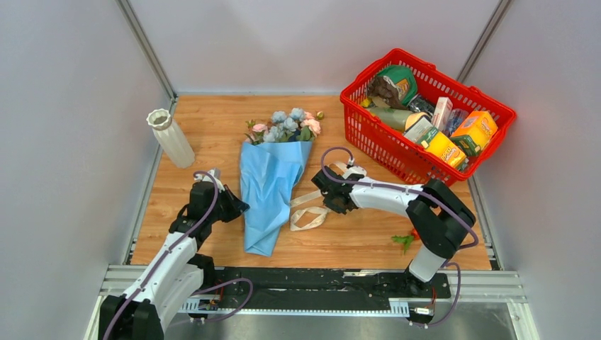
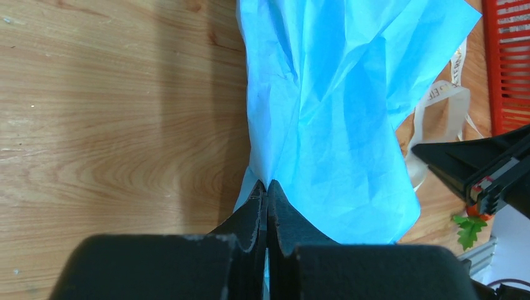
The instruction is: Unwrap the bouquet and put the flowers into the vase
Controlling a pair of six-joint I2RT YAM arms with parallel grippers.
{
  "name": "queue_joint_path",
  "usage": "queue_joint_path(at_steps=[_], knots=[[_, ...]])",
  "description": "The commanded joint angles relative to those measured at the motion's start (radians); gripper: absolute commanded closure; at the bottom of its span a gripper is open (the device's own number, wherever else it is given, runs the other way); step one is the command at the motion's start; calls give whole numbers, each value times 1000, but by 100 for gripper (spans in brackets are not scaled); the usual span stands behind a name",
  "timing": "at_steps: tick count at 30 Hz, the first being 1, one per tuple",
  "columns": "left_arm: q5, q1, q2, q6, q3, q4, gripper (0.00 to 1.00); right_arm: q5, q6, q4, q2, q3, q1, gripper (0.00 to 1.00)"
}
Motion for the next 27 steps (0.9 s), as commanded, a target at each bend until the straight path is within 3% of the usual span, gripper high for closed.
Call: queue_joint_path(at_steps=[1,8,12,17,19,22,25,27], knots=[[-45,3,-23,12,37,-3,100,106,-53,-37,-31,-27,-69,100],[-64,4,-16,27,57,-34,100,322,-165,-126,-297,-78,-157,100],[-87,3,-20,6,42,-17,100,526,-188,-169,-468,-109,-158,100],[-84,4,-15,-5,42,-11,100,640,-326,-183,-603,-58,-158,100],[-79,3,-13,-8,36,-6,100,608,-414,-137,-635,-30,-158,100],[-48,4,-6,-25,22,23,100,434,-617,44,-669,-62,-158,100],[-16,3,10,-31,4,45,100,214,-709,187,-678,-145,-158,100],[4,1,20,-46,-13,71,100,162,-725,259,-655,-193,-158,100]])
